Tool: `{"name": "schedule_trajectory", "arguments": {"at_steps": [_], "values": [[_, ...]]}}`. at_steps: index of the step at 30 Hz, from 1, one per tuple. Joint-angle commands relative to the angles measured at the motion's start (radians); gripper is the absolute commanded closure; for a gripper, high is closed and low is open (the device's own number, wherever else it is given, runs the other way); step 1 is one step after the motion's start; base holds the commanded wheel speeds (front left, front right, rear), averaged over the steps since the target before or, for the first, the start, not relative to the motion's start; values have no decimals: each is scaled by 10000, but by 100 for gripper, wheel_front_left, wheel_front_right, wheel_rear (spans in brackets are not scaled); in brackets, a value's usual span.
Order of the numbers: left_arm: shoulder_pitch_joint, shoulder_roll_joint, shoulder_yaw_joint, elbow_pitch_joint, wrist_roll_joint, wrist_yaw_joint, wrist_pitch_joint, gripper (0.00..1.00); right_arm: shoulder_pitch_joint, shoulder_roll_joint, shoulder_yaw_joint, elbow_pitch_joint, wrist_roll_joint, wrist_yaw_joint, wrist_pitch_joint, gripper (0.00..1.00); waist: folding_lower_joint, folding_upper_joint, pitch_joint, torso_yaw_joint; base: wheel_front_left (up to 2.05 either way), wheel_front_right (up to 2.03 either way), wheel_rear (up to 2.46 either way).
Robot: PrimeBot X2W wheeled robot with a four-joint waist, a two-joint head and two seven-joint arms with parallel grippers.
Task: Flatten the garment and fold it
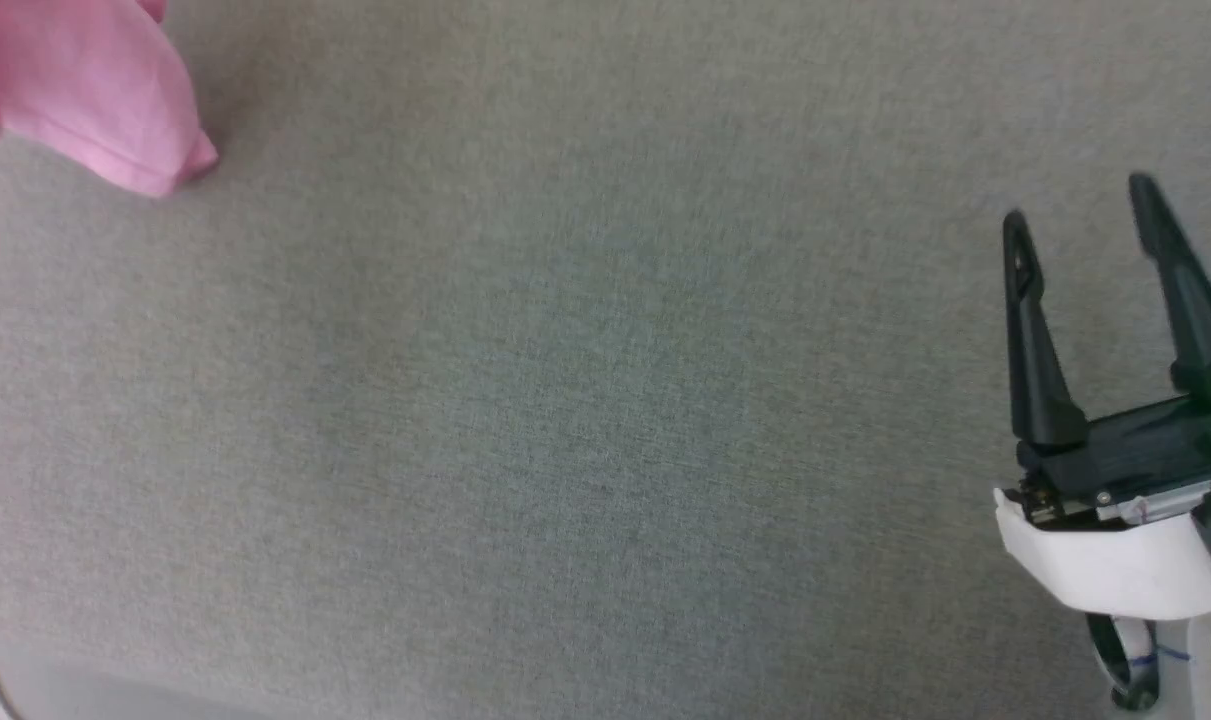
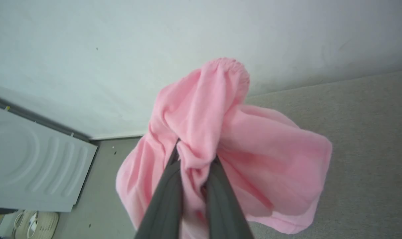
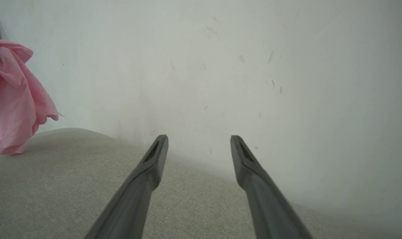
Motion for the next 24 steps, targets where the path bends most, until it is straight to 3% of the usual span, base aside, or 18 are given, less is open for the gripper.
{"name": "schedule_trajectory", "arguments": {"at_steps": [1, 14, 24], "values": [[-224, -80, -111, -96, 94, -63, -117, 100, 97, 42, -25, 51, 63, -19, -47, 0, 2, 0, -1079, -368, 0, 0, 0], [-1647, -1705, -3693, -2276, -356, -63, -1048, 100, 905, 522, -255, 335, 220, -19, -47, 0, 2, 0, -2514, -2041, 0, 0, 0], [-270, -3714, -5579, -2634, -946, -63, -1856, 100, 1070, 560, -524, 376, 699, -19, -47, 0, 2, 0, -2426, -3450, 0, 0, 0]]}}
